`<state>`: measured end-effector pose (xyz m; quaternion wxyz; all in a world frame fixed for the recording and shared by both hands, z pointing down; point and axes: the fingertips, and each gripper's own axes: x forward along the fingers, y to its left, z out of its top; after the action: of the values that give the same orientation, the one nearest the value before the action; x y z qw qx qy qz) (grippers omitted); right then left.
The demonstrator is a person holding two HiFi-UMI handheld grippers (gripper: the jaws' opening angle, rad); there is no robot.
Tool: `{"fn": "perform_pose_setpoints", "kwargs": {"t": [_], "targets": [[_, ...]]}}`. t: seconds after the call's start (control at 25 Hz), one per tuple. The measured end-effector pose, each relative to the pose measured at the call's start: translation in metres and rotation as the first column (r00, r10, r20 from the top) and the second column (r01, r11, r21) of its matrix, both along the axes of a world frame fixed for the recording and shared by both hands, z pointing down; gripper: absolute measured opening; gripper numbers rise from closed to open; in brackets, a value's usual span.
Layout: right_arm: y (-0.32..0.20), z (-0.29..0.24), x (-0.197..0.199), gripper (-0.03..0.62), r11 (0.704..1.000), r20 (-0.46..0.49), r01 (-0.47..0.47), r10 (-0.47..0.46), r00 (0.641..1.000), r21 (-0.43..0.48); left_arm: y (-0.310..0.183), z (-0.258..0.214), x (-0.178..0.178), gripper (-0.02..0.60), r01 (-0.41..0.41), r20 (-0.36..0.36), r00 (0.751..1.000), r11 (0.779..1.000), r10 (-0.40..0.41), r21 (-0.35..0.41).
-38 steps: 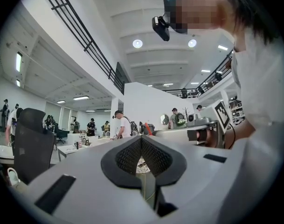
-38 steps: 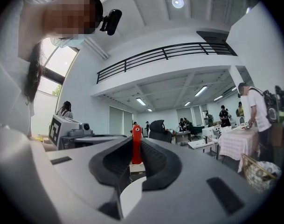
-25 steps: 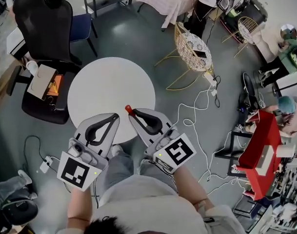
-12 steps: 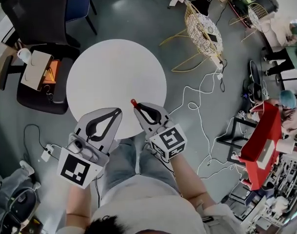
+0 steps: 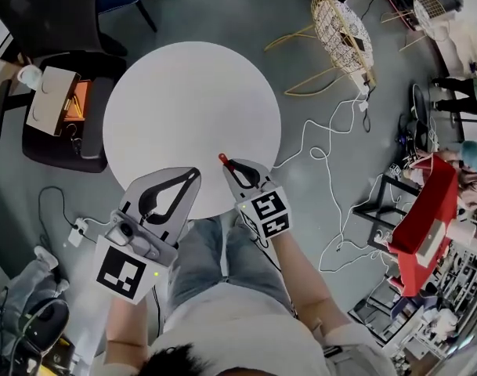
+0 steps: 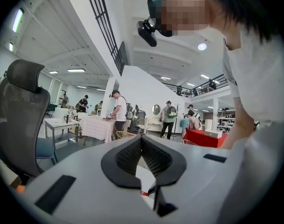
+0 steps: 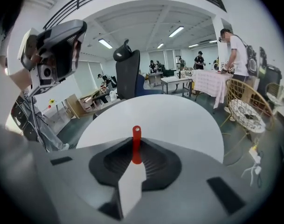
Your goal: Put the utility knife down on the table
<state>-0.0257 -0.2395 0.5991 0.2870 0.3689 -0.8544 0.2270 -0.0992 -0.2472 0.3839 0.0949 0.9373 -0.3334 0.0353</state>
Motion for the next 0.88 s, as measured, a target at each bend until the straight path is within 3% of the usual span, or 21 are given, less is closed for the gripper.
{"fn": "perform_pose_setpoints", "kwargs": {"t": [0.36, 0.88], "targets": [[0.007, 0.048, 0.006, 0.057, 0.993, -0.114, 0.015, -0.029, 0.993, -0.117, -0.008, 0.013, -0.003, 0.009, 0.009, -0.006, 1.000, 1.000, -0.010, -0.029], [0.009, 0.064, 0.003, 0.063, 0.987, -0.172, 0.047, -0.073, 0.982, -0.151, -0.009, 0.020, -0.009, 0.009, 0.023, -0.001, 1.000, 0.999, -0.023, -0.042]]}}
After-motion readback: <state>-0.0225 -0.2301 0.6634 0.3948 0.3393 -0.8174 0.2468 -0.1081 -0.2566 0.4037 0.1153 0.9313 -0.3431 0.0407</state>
